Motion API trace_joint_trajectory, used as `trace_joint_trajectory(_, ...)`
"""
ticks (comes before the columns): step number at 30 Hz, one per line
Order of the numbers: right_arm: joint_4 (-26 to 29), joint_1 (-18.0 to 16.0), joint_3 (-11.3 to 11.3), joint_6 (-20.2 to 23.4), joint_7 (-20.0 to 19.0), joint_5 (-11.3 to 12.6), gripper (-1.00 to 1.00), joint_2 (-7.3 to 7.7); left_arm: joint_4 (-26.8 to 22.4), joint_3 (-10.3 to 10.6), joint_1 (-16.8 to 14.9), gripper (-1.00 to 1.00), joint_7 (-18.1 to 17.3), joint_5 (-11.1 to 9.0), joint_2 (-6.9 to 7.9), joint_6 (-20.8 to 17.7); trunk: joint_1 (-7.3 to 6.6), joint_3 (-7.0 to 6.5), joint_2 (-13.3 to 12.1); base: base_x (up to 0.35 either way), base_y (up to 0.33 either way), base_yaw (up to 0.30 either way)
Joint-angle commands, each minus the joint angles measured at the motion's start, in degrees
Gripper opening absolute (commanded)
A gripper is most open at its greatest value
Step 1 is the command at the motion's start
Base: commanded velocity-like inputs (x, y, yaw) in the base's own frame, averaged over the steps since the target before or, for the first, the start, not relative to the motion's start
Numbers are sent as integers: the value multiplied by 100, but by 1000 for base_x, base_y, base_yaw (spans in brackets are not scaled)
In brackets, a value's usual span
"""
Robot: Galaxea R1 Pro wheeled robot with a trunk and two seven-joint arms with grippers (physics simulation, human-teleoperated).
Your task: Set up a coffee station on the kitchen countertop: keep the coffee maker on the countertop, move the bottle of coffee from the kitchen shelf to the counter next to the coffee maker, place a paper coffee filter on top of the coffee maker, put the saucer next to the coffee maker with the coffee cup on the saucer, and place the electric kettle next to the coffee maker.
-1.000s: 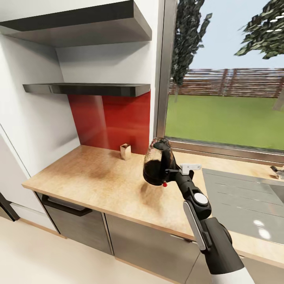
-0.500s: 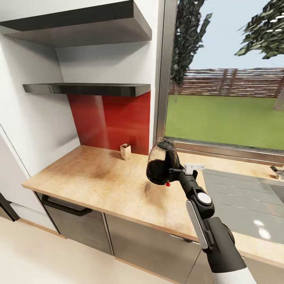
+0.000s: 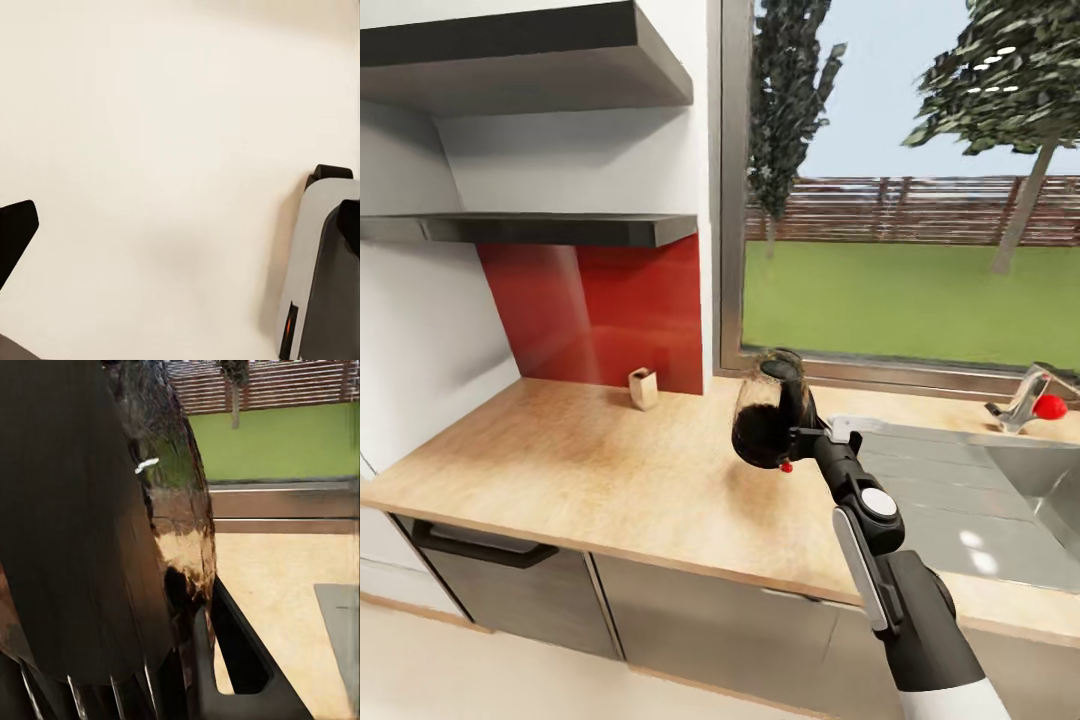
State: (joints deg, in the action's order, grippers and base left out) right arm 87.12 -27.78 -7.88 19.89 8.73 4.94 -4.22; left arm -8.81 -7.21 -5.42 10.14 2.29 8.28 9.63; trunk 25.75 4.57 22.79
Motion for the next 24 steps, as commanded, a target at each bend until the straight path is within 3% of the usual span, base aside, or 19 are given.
trace_joint_trajectory(1,8,-8,-12,23,50,42,-100,0,3,-35,-3,100,4,23,-2,22,3,10,13,0,0,-292)
trace_joint_trajectory(12,7,-8,-7,23,50,41,-100,0,-4,-42,-3,100,5,17,-2,25,3,6,13,-8,0,-293)
trace_joint_trajectory(24,7,-8,-4,23,50,34,-100,0,-15,-44,-3,100,14,17,3,30,3,6,13,-250,155,-295)
